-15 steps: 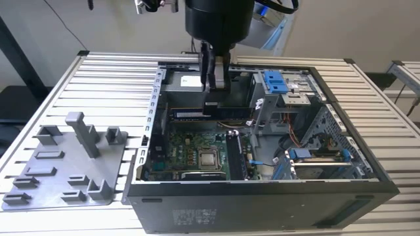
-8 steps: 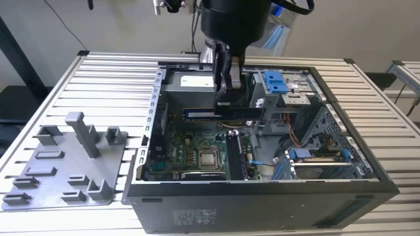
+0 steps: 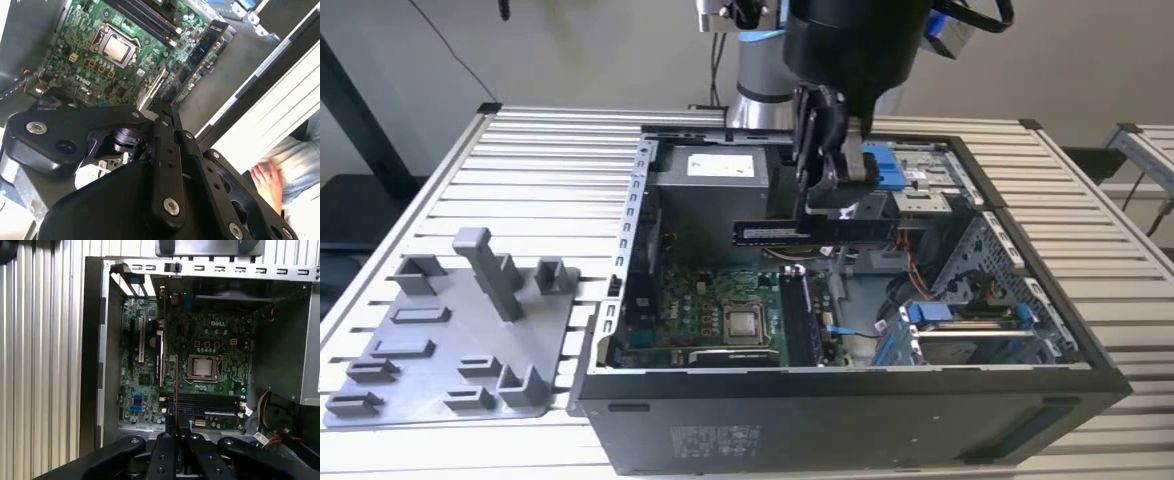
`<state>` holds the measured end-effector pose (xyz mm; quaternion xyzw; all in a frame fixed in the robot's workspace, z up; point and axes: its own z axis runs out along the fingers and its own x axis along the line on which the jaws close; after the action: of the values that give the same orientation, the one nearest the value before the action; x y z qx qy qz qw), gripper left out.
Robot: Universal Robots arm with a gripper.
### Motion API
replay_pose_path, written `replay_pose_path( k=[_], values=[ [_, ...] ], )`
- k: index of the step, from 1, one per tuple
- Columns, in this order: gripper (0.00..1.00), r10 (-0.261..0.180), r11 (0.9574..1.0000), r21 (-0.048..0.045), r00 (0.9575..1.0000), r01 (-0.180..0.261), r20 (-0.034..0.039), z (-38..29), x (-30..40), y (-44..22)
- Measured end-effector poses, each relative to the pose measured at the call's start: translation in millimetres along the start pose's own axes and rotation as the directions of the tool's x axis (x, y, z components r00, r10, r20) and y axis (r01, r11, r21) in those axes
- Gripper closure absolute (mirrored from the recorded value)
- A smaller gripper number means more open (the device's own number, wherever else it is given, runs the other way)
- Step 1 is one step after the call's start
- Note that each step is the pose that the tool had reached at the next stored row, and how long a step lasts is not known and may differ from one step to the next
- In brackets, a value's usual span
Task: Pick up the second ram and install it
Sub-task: 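Pick up the second ram and move it above second insertion slot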
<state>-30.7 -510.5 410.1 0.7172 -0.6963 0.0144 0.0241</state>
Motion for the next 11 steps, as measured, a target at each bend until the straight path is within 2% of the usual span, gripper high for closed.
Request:
replay_pose_path(
  k=[7,9,11],
  values=[
    [0.87,0.000,1.0000,0.0000,1.0000,0.000,-0.0001,-0.3,0.7,-24.3],
    [0.87,0.000,1.0000,0.0000,1.0000,0.000,0.0000,-0.4,0.9,-29.3],
    [0.87,0.000,1.0000,0.0000,1.0000,0.000,0.0000,-0.4,0.9,-30.4]
  ],
)
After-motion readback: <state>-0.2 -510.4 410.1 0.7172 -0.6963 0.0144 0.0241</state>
